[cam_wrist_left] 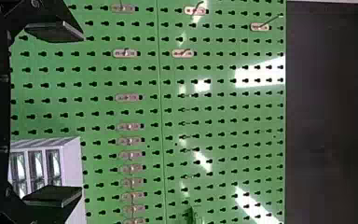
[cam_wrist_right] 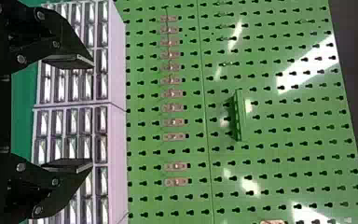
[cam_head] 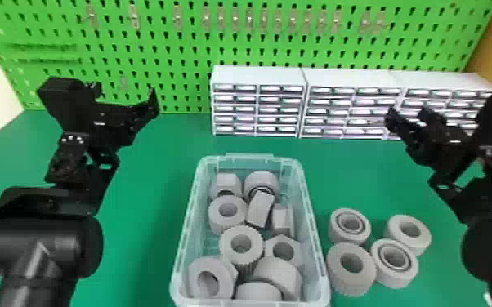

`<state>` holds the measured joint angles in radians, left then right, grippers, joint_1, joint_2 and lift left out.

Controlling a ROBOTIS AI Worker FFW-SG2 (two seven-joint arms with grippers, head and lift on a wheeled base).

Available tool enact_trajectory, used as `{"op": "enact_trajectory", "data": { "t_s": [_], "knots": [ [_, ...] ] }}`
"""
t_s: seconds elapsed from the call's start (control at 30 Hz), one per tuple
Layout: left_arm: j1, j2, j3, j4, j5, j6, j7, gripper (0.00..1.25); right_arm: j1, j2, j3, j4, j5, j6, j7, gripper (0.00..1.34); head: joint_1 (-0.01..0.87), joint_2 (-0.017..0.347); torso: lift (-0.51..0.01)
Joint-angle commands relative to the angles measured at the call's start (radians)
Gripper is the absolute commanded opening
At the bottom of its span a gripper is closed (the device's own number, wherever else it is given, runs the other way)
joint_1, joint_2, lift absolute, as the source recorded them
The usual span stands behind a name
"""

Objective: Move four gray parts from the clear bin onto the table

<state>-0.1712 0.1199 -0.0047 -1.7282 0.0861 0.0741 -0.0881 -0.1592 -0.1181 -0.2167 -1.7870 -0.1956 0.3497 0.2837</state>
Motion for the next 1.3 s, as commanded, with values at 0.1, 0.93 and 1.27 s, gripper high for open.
{"op": "enact_trajectory", "data": {
  "t_s": [0.1,0.93,1.27],
  "knots": [
    [0.009,0.003,0.000,-0.001,0.018,0.015,-0.001,1.12,0.009,0.000,0.000,0.000,0.002,0.000,0.000,0.83,0.678,0.034,-0.050],
    [0.006,0.004,-0.008,-0.007,-0.019,0.015,0.001,1.12,-0.013,-0.002,0.020,0.000,0.005,0.015,0.000,0.83,0.678,0.034,-0.050],
    [0.004,0.006,-0.018,-0.007,-0.020,0.015,-0.001,1.12,-0.005,0.002,0.016,0.001,0.011,0.015,0.000,0.83,0.678,0.034,-0.050]
  ]
}}
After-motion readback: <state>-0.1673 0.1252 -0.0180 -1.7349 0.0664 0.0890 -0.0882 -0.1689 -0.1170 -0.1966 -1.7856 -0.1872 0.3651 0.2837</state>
